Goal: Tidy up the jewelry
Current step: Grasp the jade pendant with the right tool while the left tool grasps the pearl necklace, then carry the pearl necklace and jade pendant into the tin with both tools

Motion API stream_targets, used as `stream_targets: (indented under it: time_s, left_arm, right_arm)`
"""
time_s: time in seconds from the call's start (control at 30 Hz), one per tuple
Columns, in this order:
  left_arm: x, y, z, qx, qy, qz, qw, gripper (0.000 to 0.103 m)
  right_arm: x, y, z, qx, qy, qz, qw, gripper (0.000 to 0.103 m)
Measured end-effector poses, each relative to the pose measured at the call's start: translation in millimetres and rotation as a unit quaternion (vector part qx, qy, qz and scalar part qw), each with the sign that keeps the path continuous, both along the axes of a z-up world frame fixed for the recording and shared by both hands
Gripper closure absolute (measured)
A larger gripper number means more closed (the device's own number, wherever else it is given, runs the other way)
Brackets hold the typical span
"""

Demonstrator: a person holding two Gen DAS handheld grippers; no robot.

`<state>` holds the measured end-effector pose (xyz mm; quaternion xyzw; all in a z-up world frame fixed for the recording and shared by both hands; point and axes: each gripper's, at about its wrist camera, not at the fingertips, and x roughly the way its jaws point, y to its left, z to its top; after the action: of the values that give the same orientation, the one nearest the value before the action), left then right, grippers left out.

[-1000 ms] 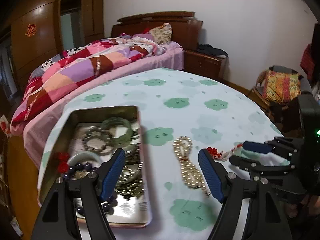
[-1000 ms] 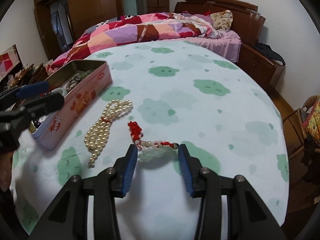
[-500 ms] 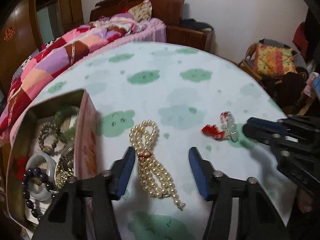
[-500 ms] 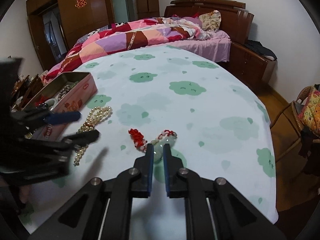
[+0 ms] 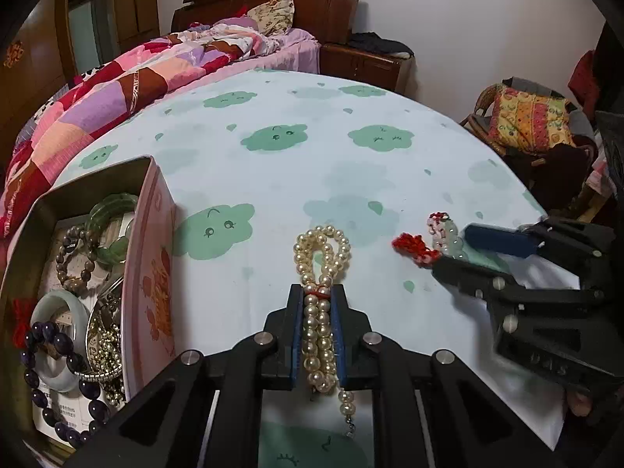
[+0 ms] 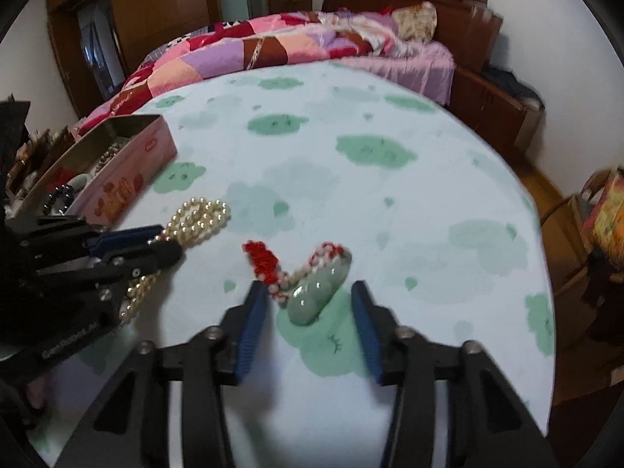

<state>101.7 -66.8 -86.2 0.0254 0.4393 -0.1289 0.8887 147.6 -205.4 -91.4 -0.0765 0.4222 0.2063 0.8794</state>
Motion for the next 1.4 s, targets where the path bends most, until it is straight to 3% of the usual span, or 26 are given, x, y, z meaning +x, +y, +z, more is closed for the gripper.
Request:
stream_targets:
  time_s: [0.07, 0.13, 0.9, 1.4]
  left_arm:
    - [-2, 1, 3, -0.003, -0.006, 0.0, 1.0, 0.094]
    - [-6, 3, 9, -0.009, -0.014, -0.001, 0.9999, 0.097]
    - [-29, 31, 74, -0.043, -0.1, 0.009, 0.994, 0.097]
    - [-39, 91, 102, -0.04, -0.141, 0.084, 0.9856, 0.097]
  right_arm:
    - [-2, -1, -1, 0.002, 0.004, 0.003, 1.0, 0.084]
    - [-5, -4, 0, 0.011, 0.004, 0.004, 1.0, 0.086]
    - [-29, 7, 64, 0.055, -0.076, 0.028, 0.995, 0.086]
    - [-29, 66, 103, 0.07, -0.129, 0.106, 0.984, 0.086]
